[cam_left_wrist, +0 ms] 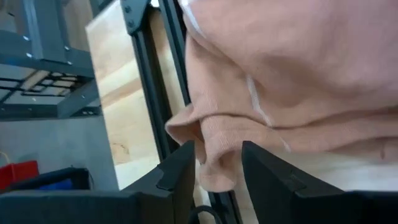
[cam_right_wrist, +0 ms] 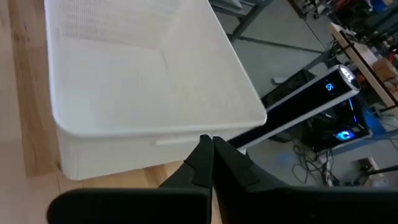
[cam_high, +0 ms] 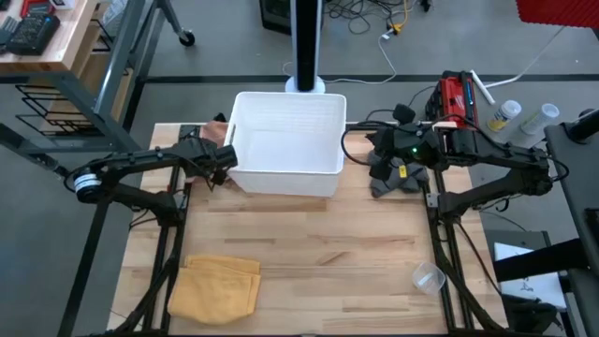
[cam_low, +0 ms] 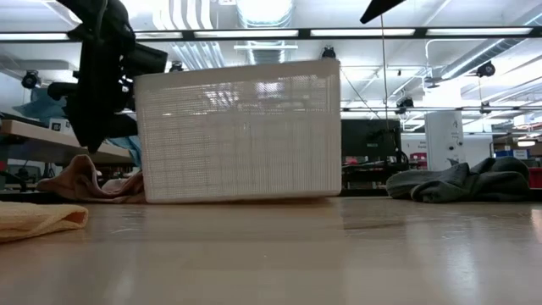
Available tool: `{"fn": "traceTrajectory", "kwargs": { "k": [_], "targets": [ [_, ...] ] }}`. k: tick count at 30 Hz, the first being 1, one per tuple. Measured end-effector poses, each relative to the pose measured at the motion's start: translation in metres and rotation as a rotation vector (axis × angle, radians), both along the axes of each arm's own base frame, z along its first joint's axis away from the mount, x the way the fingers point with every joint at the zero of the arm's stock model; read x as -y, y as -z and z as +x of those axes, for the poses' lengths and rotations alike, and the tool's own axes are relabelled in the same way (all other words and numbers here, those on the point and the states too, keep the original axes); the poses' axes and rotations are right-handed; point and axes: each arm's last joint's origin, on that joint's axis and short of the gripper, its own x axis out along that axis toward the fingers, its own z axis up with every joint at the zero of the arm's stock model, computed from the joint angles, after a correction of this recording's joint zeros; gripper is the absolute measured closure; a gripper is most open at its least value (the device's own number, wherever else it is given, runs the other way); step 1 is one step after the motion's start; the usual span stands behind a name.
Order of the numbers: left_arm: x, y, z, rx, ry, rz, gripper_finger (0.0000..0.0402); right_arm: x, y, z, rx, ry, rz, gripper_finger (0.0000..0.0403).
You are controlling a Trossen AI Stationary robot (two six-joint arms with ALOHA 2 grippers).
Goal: Fold towel
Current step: Fold the brown squared towel
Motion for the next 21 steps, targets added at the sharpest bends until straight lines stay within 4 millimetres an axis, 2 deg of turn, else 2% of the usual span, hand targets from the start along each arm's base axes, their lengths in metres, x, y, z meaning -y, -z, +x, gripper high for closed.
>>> {"fn": "traceTrajectory", "kwargs": {
  "k": [12, 21],
  "targets": [
    [0.0006, -0.0012, -0.0023, -0.001, 0.024, -0.014, 0.0262, 0.0, 0.0003, -0.0001, 0.002, 0.005, 0.005, 0.0403],
    [0.0013, -0.0025, -0.0018, 0.018, 0.038, -0.036, 0.0273, 0.0, 0.0003, 0.0001, 0.002, 0.005, 0.005, 0.0403]
  ]
}}
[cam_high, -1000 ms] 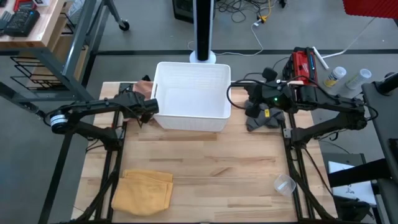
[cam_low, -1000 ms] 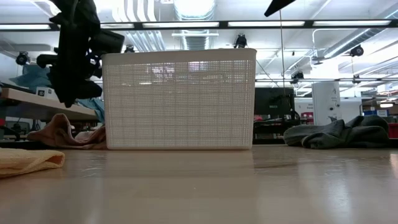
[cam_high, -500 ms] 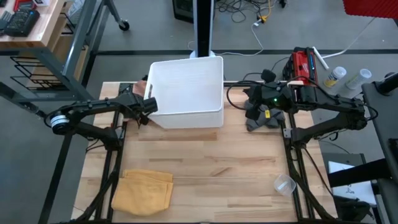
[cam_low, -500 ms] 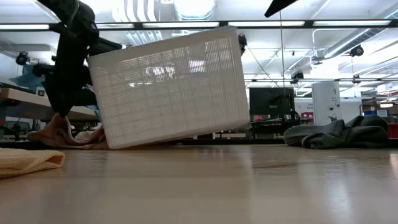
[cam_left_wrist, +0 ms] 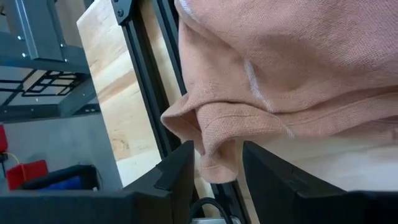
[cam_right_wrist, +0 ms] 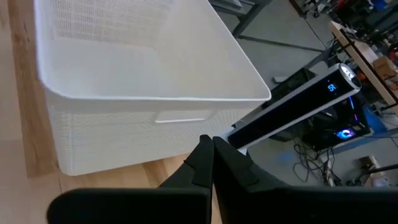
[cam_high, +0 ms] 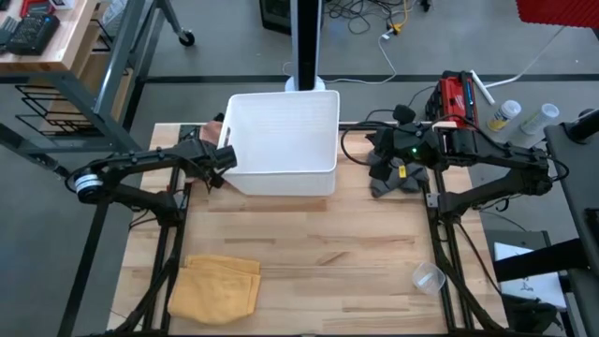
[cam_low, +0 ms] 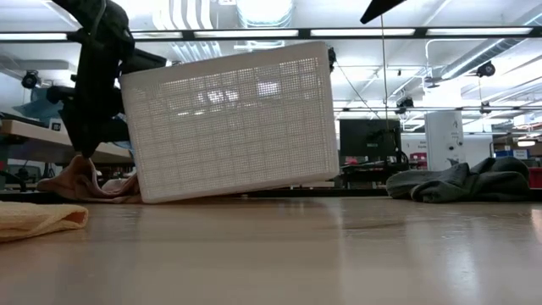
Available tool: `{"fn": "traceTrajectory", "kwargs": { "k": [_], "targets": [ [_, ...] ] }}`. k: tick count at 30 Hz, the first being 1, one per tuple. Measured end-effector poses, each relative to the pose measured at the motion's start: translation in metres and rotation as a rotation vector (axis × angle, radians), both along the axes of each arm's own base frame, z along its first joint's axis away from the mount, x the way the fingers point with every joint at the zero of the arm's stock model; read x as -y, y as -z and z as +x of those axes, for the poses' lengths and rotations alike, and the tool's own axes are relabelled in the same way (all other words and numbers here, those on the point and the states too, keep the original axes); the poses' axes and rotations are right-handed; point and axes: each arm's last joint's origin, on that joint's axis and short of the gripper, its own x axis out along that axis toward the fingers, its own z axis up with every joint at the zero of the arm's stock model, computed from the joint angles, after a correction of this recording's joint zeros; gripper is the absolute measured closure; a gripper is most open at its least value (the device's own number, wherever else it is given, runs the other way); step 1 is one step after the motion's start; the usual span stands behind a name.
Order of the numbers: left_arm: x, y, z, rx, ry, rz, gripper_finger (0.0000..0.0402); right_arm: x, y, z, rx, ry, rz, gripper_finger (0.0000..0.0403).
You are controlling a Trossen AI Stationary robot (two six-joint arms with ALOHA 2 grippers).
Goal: Fold towel
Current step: Fold the brown squared towel
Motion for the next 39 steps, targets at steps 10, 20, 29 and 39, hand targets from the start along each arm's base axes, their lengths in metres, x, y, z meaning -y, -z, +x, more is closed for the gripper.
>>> {"fn": "traceTrajectory", "kwargs": {
  "k": [10, 20, 29, 39],
  "targets": [
    [-0.002, -0.028, 0.018, 0.199, 0.032, -0.011, 0.0265, 0.0, 0.001, 0.001, -0.001, 0.0, -0.001, 0.0403],
    [0.003, -0.055, 0.002, -0.003, 0.147, -0.11, 0.0254, 0.0, 0.002, 0.0, -0.012, 0.005, 0.005, 0.0403],
    [0.01, -0.03, -0.011, 0.047, 0.218, -0.133, 0.0267, 0.0, 0.002, -0.001, -0.013, 0.011, 0.012, 0.0403],
    [0.007, -0.001, -0.008, 0.014, 0.149, -0.105, 0.0244, 0.0, 0.003, 0.001, -0.005, 0.017, 0.021, 0.0403]
  ]
}}
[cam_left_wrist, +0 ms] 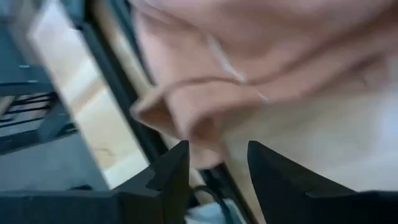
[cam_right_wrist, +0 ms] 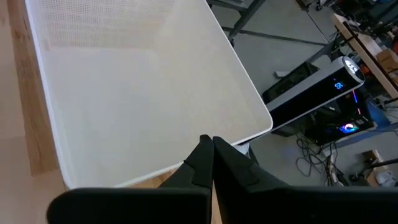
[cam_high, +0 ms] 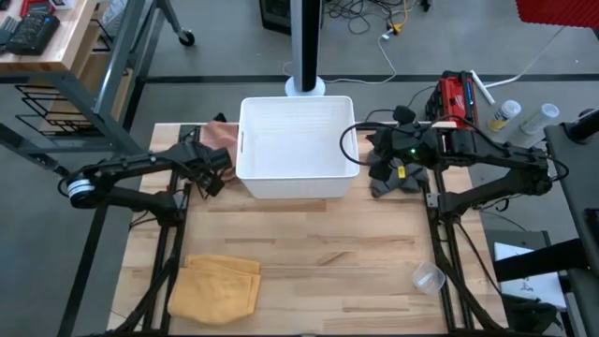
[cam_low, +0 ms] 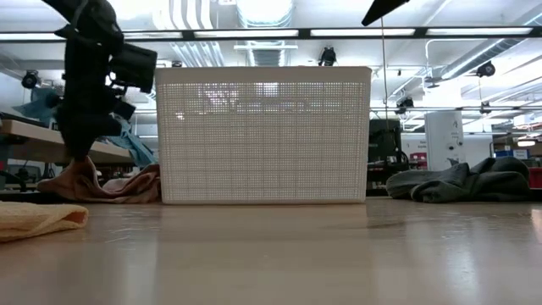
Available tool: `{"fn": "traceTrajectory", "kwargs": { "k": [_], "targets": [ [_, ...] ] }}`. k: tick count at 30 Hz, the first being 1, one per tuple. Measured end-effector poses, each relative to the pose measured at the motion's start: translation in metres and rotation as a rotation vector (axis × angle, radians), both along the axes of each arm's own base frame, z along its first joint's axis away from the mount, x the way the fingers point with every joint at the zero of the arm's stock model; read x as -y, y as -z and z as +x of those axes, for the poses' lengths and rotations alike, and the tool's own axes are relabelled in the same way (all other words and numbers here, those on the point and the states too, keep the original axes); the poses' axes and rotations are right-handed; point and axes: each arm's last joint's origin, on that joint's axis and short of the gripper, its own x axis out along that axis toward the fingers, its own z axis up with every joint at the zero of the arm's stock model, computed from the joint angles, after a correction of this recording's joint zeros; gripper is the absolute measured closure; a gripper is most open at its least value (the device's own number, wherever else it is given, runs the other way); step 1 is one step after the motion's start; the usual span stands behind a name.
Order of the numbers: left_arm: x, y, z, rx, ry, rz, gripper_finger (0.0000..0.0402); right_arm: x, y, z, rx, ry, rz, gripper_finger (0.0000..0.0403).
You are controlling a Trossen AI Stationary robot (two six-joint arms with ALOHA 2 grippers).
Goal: Fold towel
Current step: Fold the brown squared towel
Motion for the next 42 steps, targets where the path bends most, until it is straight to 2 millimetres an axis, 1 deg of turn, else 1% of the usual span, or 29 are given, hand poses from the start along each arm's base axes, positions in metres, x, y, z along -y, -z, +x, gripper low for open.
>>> {"fn": "traceTrajectory", "kwargs": {
  "k": [5, 8, 14, 21, 24, 27, 28, 31, 34, 38, 40, 42],
  "targets": [
    [-0.006, -0.007, 0.006, -0.01, -0.007, 0.092, 0.023, 0.0, 0.003, 0.005, -0.01, 0.003, 0.005, 0.0403],
    [-0.006, -0.008, 0.007, -0.006, -0.009, 0.101, 0.0229, 0.001, 0.006, 0.009, -0.022, 0.002, 0.008, 0.0403],
    [-0.005, 0.002, 0.004, -0.032, -0.016, 0.084, 0.0247, 0.001, 0.012, 0.016, -0.048, -0.001, 0.01, 0.0403],
    [-0.005, 0.014, 0.002, -0.052, -0.056, 0.072, 0.0274, 0.0, 0.013, 0.016, -0.049, -0.027, 0.033, 0.0403],
    [-0.006, 0.018, 0.003, -0.075, -0.058, 0.06, 0.0304, 0.0, 0.011, 0.015, -0.043, -0.034, 0.038, 0.0403],
    [-0.007, 0.021, 0.005, -0.083, -0.05, 0.033, 0.0374, 0.0, 0.011, 0.015, -0.043, -0.035, 0.038, 0.0403],
    [-0.007, 0.021, 0.006, -0.079, -0.043, 0.024, 0.0387, 0.0, 0.011, 0.015, -0.045, -0.036, 0.037, 0.0403],
    [-0.007, 0.021, 0.006, -0.076, -0.036, 0.019, 0.0398, 0.0, 0.011, 0.015, -0.052, -0.045, 0.027, 0.0403],
    [-0.003, 0.008, 0.001, -0.112, -0.034, -0.011, 0.04, -0.001, 0.009, 0.011, -0.042, -0.045, 0.036, 0.0403],
    [0.007, -0.029, -0.01, -0.174, -0.055, 0.013, 0.0401, -0.005, -0.001, -0.002, 0.024, -0.097, 0.099, 0.0403],
    [0.011, -0.051, -0.016, -0.13, -0.06, 0.05, 0.0401, -0.007, -0.006, -0.009, 0.059, -0.122, 0.136, 0.0403],
    [0.014, -0.073, -0.019, -0.01, -0.045, 0.092, 0.0401, -0.008, -0.01, -0.015, 0.096, -0.136, 0.165, 0.0403]
  ]
}}
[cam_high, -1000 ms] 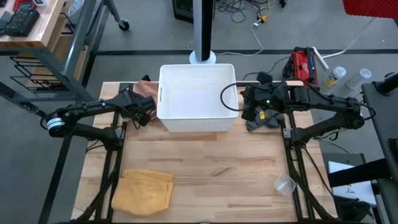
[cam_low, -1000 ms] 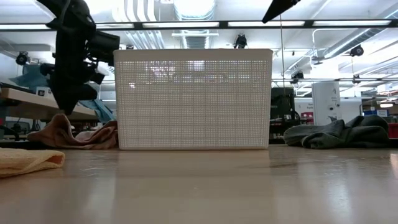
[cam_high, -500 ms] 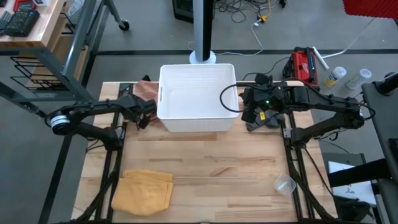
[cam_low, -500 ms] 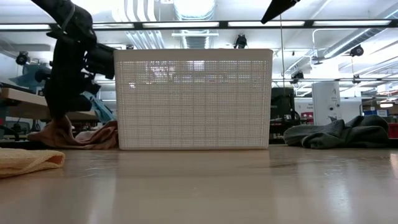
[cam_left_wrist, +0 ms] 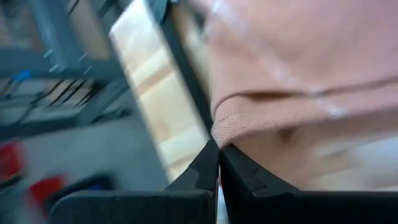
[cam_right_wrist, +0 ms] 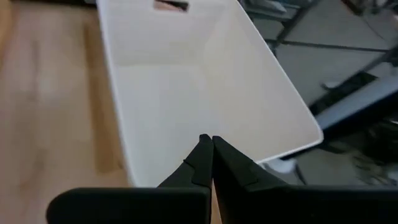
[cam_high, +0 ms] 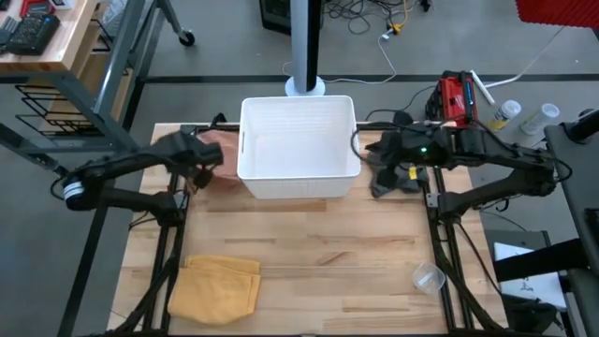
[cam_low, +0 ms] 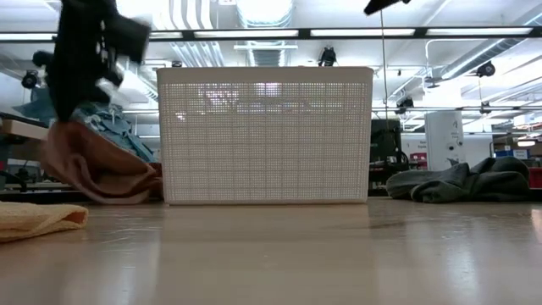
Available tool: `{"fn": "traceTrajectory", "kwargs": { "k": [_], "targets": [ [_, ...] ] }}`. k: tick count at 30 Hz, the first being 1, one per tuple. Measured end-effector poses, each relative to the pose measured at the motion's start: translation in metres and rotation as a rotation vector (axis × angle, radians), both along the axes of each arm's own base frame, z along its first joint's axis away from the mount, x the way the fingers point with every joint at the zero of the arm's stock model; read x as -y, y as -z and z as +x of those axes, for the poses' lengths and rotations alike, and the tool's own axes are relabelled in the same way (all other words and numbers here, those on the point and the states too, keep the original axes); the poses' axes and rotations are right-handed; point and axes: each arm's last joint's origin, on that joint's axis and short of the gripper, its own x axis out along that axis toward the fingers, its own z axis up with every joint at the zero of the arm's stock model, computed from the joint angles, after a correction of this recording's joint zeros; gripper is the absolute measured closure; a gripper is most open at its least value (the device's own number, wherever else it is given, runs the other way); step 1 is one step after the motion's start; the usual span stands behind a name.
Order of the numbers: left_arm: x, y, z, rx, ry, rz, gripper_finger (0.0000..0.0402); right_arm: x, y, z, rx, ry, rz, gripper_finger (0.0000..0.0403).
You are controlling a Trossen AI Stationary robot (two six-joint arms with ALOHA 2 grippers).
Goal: Fold towel
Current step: Fold the brown squared towel
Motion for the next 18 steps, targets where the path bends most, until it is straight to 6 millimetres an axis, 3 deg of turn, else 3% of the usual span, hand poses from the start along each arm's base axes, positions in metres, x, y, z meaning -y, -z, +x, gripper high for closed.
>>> {"fn": "traceTrajectory", "kwargs": {
  "k": [5, 11, 14, 18],
  "targets": [
    [0.012, -0.059, -0.02, 0.293, 0.031, 0.127, 0.0401, -0.002, -0.005, -0.01, 0.057, -0.024, 0.038, 0.0403],
    [0.025, -0.118, -0.047, 0.542, 0.082, 0.286, 0.0401, -0.004, 0.006, -0.002, 0.092, -0.076, 0.074, 0.0403],
    [0.029, -0.137, -0.05, 0.644, 0.156, 0.342, 0.0401, -0.004, 0.017, 0.007, 0.114, -0.122, 0.088, 0.0403],
    [0.032, -0.156, -0.037, 0.826, 0.369, 0.337, 0.0401, -0.006, 0.035, 0.02, 0.199, -0.195, 0.103, 0.0403]
  ]
}}
